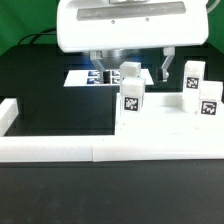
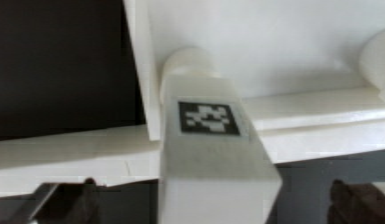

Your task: Assemble square table

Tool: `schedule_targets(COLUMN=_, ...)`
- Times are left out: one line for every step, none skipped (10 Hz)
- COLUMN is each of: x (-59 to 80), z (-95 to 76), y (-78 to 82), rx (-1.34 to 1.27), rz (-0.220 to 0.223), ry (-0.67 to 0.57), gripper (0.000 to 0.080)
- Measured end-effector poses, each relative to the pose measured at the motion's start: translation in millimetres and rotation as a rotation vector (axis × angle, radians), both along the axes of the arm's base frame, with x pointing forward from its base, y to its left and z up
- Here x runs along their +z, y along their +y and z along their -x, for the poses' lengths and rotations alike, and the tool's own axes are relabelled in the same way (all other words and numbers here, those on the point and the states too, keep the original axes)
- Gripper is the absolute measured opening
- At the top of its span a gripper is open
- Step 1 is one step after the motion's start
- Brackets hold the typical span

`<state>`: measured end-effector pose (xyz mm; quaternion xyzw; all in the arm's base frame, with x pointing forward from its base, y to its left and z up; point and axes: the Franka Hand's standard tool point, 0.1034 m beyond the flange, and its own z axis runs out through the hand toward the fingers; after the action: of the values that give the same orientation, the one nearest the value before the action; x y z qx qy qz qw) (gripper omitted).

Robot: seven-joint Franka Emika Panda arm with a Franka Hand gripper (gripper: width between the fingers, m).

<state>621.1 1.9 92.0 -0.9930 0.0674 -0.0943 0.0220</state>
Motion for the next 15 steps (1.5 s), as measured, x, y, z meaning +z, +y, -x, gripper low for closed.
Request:
schedule_targets(x=-8.8, z=6.8, y=-4.5, rx=-0.001, rz=-0.019, ry=0.1, gripper=0.0648)
schedule_targets(x=-8.1, z=5.6, y=-8.2, rx=-0.008, rz=-0.041, ry=0.179, gripper=0.0648)
schedule_targets(x=-6.6, z=-2.7, y=-7.9, rx=-0.007, rz=-0.039, ry=0.17, gripper=0.0648)
schedule_targets(x=-10.6, z=-2.3, y=-8.5, rx=-0.009, rz=-0.038, ry=0.175, gripper=0.0648)
schedule_targets(x=-11.7, z=-3.8, y=-8.1, rx=-0.012, rz=-0.039, ry=0.179, gripper=0.0648)
schedule_targets(x=-12.1, z=-3.4, y=-8.0, rx=-0.024, rz=-0.041, ry=0.18, gripper=0.0648)
schedule_targets(x=-12.8, z=-3.2, y=-8.0, rx=-0.034, rz=-0.042, ry=0.182, gripper=0.0537)
schedule_targets(x=-13.0, z=-3.1, y=-7.9, rx=-0.045, rz=-0.044, ry=0.183, gripper=0.0388)
schedule_targets(x=-12.9, z=-3.1, y=-7.5, rx=-0.108, rz=-0.05, ry=0.186, gripper=0.0388)
schedule_targets(x=-13.1, z=-3.1, y=-7.5, rx=-0.18, rz=-0.058, ry=0.189, gripper=0.0289)
schedule_targets(x=-13.3, z=-3.0, y=-7.4, rx=-0.266, rz=-0.067, ry=0.193, gripper=0.0289)
schedule_targets(x=-13.4, z=-2.9, y=-7.3, rx=-0.331, rz=-0.073, ry=0.196, gripper=0.0289)
schedule_targets(x=-13.8, z=-2.9, y=-7.1, rx=-0.388, rz=-0.079, ry=0.198, gripper=0.0289)
schedule_targets(x=-14.3, z=-4.6, y=-5.9, rx=-0.622, rz=-0.114, ry=0.196, gripper=0.0289)
schedule_targets(x=-14.9, z=-5.4, y=-6.8, rx=-0.809, rz=-0.134, ry=0.182, gripper=0.0289)
